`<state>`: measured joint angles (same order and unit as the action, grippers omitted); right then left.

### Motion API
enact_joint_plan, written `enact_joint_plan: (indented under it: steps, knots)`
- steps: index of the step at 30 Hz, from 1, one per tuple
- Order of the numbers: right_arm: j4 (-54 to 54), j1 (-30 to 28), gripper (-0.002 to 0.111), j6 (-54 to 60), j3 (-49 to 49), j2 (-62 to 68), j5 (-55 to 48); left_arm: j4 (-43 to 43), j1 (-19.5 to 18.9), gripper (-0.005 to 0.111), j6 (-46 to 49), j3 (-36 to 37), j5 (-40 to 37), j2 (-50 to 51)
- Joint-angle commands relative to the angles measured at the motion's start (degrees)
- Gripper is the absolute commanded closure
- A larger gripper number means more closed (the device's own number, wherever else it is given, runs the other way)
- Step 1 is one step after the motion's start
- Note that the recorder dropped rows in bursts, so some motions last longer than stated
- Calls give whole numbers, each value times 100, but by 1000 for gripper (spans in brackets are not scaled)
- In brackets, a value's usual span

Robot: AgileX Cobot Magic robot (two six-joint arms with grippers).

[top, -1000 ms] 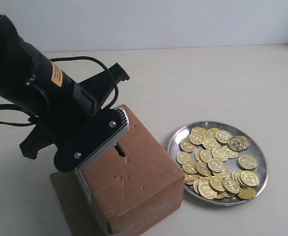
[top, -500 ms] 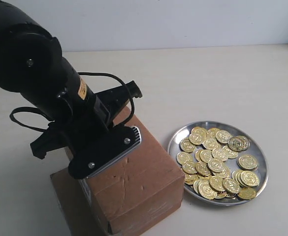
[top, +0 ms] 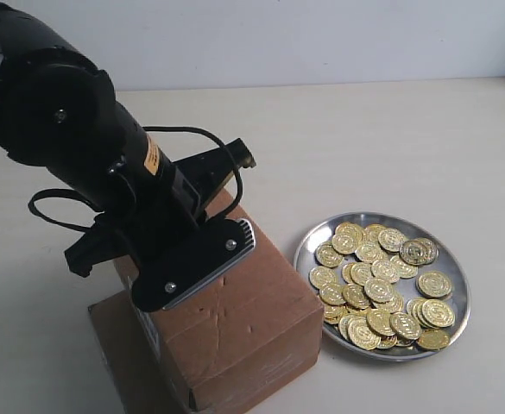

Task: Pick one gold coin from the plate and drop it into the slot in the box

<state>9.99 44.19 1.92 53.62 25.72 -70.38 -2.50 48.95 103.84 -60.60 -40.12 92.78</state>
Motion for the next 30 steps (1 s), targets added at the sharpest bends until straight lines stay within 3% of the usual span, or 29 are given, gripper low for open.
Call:
enact_joint_plan:
  steps: [1, 12, 14, 18, 20, 23, 25, 28, 30]
  knots:
    - [45, 16, 47, 3, -14, -31, 42, 8, 20, 107, -120, -18, -75, -7]
    - [45, 16, 47, 3, -14, -31, 42, 8, 20, 106, -231, -18, -140, -7]
    - [45, 16, 47, 3, -14, -31, 42, 8, 20, 93, -255, -18, -176, -7]
    - [45, 16, 47, 3, -14, -31, 42, 8, 20, 55, -255, -18, -145, -7]
    - [176, 16, 47, 15, -3, -31, 42, -30, 20, 51, -427, -18, -22, -93]
    - [1712, 16, 54, -303, -3, -42, 96, -667, 20, 59, -1699, -18, 286, -555]
    - [2957, 16, 76, -1070, -3, -42, 776, -1173, -38, 78, -2679, -18, 203, -1014]
    - [3496, 16, 104, -2070, -15, -93, 1639, -1139, -230, 106, -3909, -18, -150, -1613]
    - [3385, 16, 108, -2431, -107, -213, 2280, -945, -466, 107, -4837, -18, -562, -2051]
